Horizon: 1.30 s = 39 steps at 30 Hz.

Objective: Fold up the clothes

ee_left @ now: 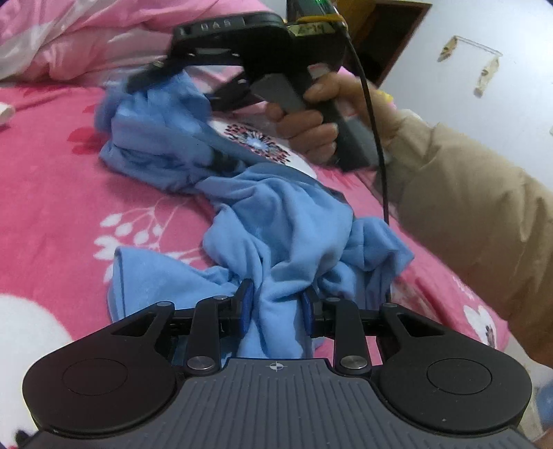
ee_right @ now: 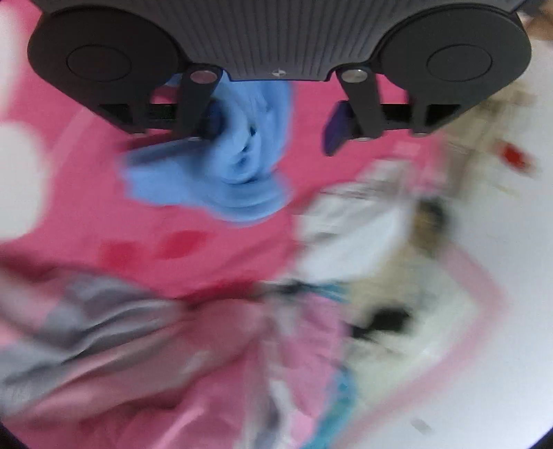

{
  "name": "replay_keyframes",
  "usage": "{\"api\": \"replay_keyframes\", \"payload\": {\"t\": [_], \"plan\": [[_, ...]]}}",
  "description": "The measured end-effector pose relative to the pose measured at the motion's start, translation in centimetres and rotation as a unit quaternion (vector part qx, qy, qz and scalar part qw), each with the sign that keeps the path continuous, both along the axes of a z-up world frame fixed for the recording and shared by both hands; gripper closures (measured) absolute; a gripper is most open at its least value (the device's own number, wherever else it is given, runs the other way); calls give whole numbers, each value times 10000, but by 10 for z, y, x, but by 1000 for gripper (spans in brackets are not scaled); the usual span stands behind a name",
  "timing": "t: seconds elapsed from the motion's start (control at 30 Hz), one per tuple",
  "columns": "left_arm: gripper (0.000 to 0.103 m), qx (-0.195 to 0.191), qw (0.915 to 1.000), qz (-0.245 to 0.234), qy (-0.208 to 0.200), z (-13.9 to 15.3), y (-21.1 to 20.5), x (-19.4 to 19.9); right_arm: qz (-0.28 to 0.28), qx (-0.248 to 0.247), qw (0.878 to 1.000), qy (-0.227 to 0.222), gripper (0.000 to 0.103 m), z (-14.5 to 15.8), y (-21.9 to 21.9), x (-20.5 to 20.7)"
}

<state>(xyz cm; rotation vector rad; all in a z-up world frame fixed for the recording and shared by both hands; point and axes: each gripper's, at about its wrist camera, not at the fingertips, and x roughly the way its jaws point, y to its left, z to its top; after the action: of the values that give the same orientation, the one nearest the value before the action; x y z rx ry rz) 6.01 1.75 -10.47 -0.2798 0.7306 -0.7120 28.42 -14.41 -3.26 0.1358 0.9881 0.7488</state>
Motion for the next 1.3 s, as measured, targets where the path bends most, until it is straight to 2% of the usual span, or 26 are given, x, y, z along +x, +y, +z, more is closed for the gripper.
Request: {"api": "replay_keyframes", "payload": {"t": [0.07, 0.1, 0.2, 0.27, 0.3, 0.6, 0.7, 0.77, 0.93, 1.0, 1.07, 1.1, 1.13, 1.3], "plan": [[74, 26, 10000, 36, -22, 0, -1, -1, -419, -623, 9971, -125, 22, 10, -14, -2], [73, 58, 10000, 48, -46, 1, -2, -2, -571, -719, 9957, -155, 21, 16, -29, -6], [70, 101, 9999, 67, -58, 1, -2, -3, -1039, -627, 9920, -344, 18, 42, -84, -32], [67, 124, 9999, 68, -92, 3, -4, -5, -1403, -370, 9885, -433, 7, 56, -117, -58], [64, 130, 9998, 68, -115, 4, -4, -6, -1588, -231, 9859, -474, 7, 63, -134, -71], [58, 334, 9986, 267, -304, 10, 9, -15, -2393, 498, 9697, -42, 9, 22, -184, -187], [58, 485, 9974, 386, -377, 12, 8, -18, -2555, 740, 9636, 264, 19, -4, -179, -188], [57, 583, 9962, 461, -456, 11, 5, -20, -2654, 857, 9593, 445, 30, -20, -177, -182], [55, 766, 9933, 529, -681, 11, -2, -25, -2872, 941, 9529, 256, 38, -40, -176, -157], [55, 762, 9931, 555, -700, 11, -3, -24, -2717, 1058, 9560, 314, 58, -46, -173, -147], [55, 731, 9930, 566, -729, 11, -4, -21, -2624, 1108, 9580, 344, 86, -49, -169, -142], [54, 716, 9930, 564, -751, 12, -4, -20, -2612, 1081, 9588, 263, 90, -47, -168, -141], [54, 709, 9928, 559, -782, 12, -5, -19, -2615, 1031, 9596, 132, 94, -42, -167, -141], [49, 694, 9928, 484, -851, 8, -5, -10, -2925, 1004, 9492, -589, 96, -2, -183, -132]]}}
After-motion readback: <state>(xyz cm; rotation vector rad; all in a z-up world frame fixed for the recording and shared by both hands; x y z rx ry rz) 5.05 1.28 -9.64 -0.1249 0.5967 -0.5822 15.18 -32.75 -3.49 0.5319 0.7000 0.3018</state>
